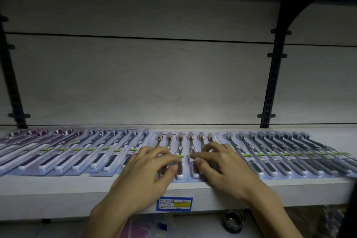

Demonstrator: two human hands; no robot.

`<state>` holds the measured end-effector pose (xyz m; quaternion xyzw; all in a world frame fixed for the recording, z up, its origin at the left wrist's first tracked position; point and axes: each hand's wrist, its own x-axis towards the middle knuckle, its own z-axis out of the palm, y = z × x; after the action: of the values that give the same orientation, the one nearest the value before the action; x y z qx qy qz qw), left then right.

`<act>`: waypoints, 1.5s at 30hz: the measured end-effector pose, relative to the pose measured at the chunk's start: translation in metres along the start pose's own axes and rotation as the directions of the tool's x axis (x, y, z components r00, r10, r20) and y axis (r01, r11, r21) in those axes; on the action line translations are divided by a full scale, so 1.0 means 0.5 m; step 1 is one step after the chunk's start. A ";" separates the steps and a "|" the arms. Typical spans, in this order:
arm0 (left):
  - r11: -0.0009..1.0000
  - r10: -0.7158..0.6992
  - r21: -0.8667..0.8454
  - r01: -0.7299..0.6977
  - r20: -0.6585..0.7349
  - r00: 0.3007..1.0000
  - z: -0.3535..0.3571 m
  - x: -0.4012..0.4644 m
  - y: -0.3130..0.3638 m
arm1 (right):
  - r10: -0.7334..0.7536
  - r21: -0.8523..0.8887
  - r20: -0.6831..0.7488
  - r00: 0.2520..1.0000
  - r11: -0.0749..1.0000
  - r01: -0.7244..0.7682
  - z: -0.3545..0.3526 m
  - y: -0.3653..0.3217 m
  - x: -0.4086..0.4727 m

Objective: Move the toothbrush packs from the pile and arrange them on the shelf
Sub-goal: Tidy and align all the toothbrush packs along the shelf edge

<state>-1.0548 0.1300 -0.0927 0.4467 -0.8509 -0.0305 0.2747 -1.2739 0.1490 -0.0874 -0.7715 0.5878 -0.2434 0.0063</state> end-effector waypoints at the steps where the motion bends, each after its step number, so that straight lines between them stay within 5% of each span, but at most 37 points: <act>1: 1.000 0.002 -0.003 -0.002 -0.004 1.000 0.000 0.000 0.000 | 0.001 0.000 0.002 1.000 1.000 -0.001 0.000 -0.001 0.000; 15: 0.997 -0.007 0.073 0.018 -0.145 0.989 -0.008 -0.005 0.007 | -0.024 -0.164 -0.047 0.999 0.986 0.016 -0.019 -0.013 -0.003; 24: 0.968 -0.117 0.198 0.153 -0.182 0.976 -0.060 -0.066 -0.046 | -0.106 -0.201 -0.069 0.992 0.975 0.090 -0.021 -0.076 -0.002; 41: 0.979 -0.049 0.192 0.067 -0.095 0.994 -0.199 -0.114 -0.307 | 0.017 -0.219 -0.006 1.000 0.976 -0.018 0.101 -0.331 0.105; 45: 0.989 -0.039 0.142 0.034 0.034 0.999 -0.208 -0.111 -0.330 | 0.057 -0.204 0.012 0.998 0.977 -0.054 0.133 -0.361 0.122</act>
<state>-0.8555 0.0944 -0.0783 0.4800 -0.8475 0.0168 0.2260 -1.0735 0.1307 -0.0701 -0.7536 0.6308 -0.1747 -0.0607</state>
